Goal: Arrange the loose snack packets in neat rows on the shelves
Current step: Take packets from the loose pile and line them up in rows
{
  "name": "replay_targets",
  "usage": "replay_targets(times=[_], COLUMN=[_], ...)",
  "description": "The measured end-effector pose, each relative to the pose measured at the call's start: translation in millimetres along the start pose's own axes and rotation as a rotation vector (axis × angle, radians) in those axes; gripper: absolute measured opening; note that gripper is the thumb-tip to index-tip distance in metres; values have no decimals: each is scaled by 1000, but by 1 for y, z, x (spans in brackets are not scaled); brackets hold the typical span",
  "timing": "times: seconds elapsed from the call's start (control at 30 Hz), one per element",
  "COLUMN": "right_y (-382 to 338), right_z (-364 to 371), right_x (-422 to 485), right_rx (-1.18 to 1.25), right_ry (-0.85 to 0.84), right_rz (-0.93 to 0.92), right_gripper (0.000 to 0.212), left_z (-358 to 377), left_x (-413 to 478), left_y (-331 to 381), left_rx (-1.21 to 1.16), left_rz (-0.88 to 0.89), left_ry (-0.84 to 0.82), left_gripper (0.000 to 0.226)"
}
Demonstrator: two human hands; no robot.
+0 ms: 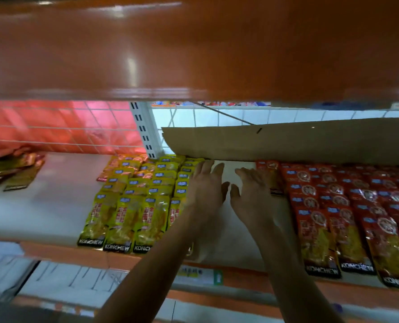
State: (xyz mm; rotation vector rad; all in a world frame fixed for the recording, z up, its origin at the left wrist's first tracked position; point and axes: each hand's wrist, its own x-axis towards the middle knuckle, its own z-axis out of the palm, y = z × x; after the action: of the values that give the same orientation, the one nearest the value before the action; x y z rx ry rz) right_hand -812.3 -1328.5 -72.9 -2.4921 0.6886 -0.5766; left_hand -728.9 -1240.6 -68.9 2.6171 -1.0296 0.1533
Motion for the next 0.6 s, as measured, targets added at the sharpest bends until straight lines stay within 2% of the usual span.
replay_targets(times=[0.13, 0.3, 0.5, 0.6], right_y=[-44, -109, -206, -252], right_z=[24, 61, 135, 171], right_x=[2, 4, -1, -5], right_rx=[8, 40, 67, 50], right_ry=[-60, -52, -95, -131], right_rz=[-102, -202, -236, -274], right_gripper=[41, 36, 43, 40], left_z=[-23, -48, -82, -97], left_x=[-16, -36, -61, -67], left_y=[-47, -116, -224, -278], left_rx=[45, 39, 72, 96], left_rz=[-78, -183, -285, -319], left_ry=[50, 92, 108, 113], left_gripper=[57, 54, 50, 50])
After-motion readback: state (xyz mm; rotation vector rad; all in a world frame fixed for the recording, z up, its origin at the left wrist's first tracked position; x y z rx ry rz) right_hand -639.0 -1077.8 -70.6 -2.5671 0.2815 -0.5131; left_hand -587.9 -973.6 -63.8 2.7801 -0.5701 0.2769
